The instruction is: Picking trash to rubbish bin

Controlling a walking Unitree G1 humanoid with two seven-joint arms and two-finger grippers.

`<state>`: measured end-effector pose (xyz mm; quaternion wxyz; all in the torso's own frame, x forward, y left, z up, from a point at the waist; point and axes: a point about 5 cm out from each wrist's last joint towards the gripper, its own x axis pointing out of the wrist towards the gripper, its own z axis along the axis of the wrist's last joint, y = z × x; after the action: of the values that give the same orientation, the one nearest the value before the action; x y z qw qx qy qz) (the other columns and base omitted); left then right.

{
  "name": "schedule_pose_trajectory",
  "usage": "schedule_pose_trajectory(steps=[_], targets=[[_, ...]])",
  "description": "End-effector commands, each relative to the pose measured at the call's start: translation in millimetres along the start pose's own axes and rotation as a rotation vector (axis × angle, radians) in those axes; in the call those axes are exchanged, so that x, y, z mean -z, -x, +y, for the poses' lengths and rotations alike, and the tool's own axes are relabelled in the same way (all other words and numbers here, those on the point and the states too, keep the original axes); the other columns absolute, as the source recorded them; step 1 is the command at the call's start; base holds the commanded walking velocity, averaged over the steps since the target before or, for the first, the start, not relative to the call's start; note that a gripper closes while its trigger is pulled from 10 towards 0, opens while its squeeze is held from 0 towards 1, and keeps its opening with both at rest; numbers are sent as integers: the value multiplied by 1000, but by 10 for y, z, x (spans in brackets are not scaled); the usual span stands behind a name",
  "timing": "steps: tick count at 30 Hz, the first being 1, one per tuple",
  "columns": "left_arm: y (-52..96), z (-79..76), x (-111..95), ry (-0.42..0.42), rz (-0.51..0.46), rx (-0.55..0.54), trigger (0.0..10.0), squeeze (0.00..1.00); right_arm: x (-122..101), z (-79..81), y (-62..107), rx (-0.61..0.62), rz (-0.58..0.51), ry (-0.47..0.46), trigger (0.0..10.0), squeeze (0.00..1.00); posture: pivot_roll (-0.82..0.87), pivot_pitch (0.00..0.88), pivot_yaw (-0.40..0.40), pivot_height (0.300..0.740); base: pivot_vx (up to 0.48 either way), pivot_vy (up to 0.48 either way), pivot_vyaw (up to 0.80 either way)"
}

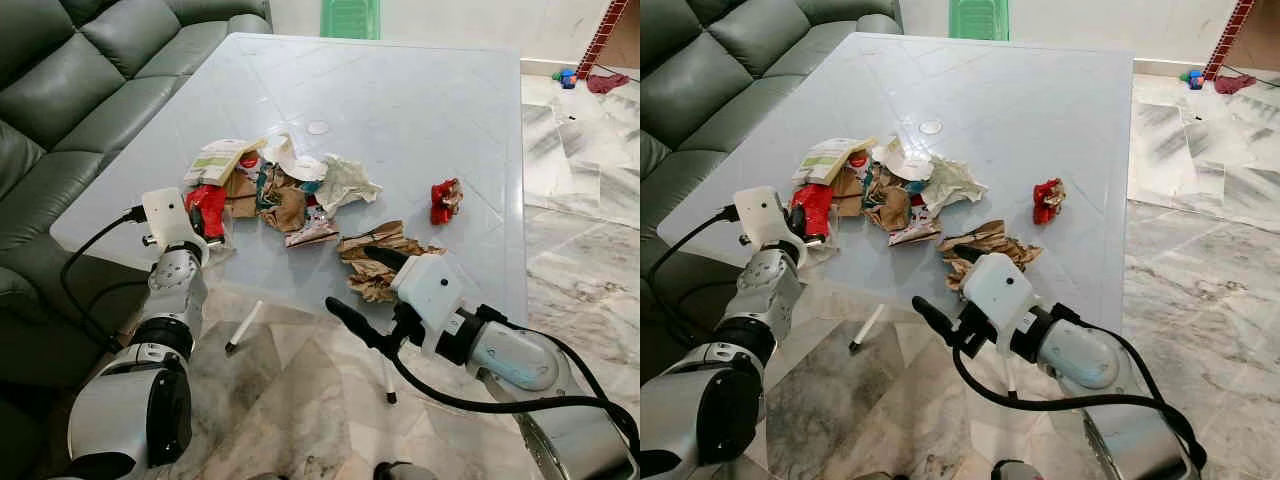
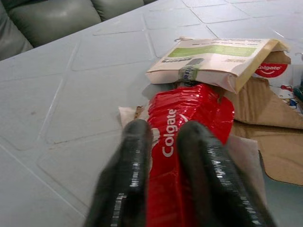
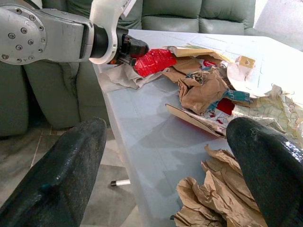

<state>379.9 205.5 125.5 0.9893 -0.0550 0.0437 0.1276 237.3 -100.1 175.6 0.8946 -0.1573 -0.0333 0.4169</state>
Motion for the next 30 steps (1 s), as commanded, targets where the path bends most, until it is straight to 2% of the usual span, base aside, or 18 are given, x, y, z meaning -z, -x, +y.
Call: schedule_pose_trajectory(steps=[1, 5, 7, 10, 11, 13, 14, 15, 16, 17, 18, 22, 23, 28, 30], targets=[[-8, 12, -23, -6, 0, -11, 10000, 1000, -7, 41, -19, -20, -8, -1, 10000, 0, -183, 124, 69, 740, 0, 0, 0], [10, -11, 31, -17, 21, -5, 10000, 1000, -7, 44, -24, -20, -10, -1, 10000, 0, -181, 122, 70, 740, 0, 0, 0], [32, -15, 140, -35, 86, 1, 10000, 1000, -14, 41, -33, -19, -13, 0, 10000, 0, -181, 120, 71, 740, 0, 0, 0], [41, -19, 190, -39, 121, 15, 10000, 1000, -20, 38, -39, -18, -16, 1, 10000, 0, -183, 120, 72, 740, 0, 0, 0], [39, -24, 188, -45, 123, 18, 10000, 0, -21, 38, -39, -18, -16, 2, 10000, 0, -183, 118, 74, 740, 0, 0, 0], [34, -34, 174, -38, 119, 25, 10000, 27, -22, 38, -37, -18, -17, 1, 10000, 0, -183, 118, 74, 740, 0, 0, 0], [23, -44, 139, -44, 107, 27, 10000, 988, -19, 40, -36, -17, -17, 2, 10000, 0, -184, 117, 77, 740, 0, 0, 0], [19, -48, 127, -47, 103, 29, 10000, 988, -17, 40, -36, -17, -16, 2, 10000, 0, -184, 117, 78, 740, 0, 0, 0], [15, -47, 116, -71, 102, 24, 10000, 271, -16, 41, -36, -16, -16, 2, 10000, 0, -183, 117, 78, 740, 0, 0, 0], [12, -46, 109, -87, 102, 20, 10000, 271, -15, 41, -36, -15, -17, 1, 10000, 0, -183, 117, 78, 740, 0, 0, 0], [12, -44, 121, -88, 117, 21, 10000, 0, -18, 42, -37, -13, -18, 0, 10000, 0, -182, 116, 80, 740, 0, 0, 0], [22, -20, 163, -65, 140, 18, 10000, 0, -18, 45, -38, -12, -19, -1, 10000, 0, -182, 119, 81, 740, 0, 0, 0], [26, -7, 176, -49, 145, 14, 0, 0, -19, 45, -37, -11, -20, -1, 10000, 0, -182, 120, 81, 740, 0, 0, 0], [16, 48, 133, -54, 113, -16, 0, 0, -18, 40, -33, -8, -19, -1, 10000, 0, -182, 120, 78, 740, 0, 0, 0], [-1, 67, 49, -86, 60, -41, 0, 0, -16, 36, -34, -9, -18, 1, 10000, 0, -182, 119, 76, 740, 0, 0, 0]])
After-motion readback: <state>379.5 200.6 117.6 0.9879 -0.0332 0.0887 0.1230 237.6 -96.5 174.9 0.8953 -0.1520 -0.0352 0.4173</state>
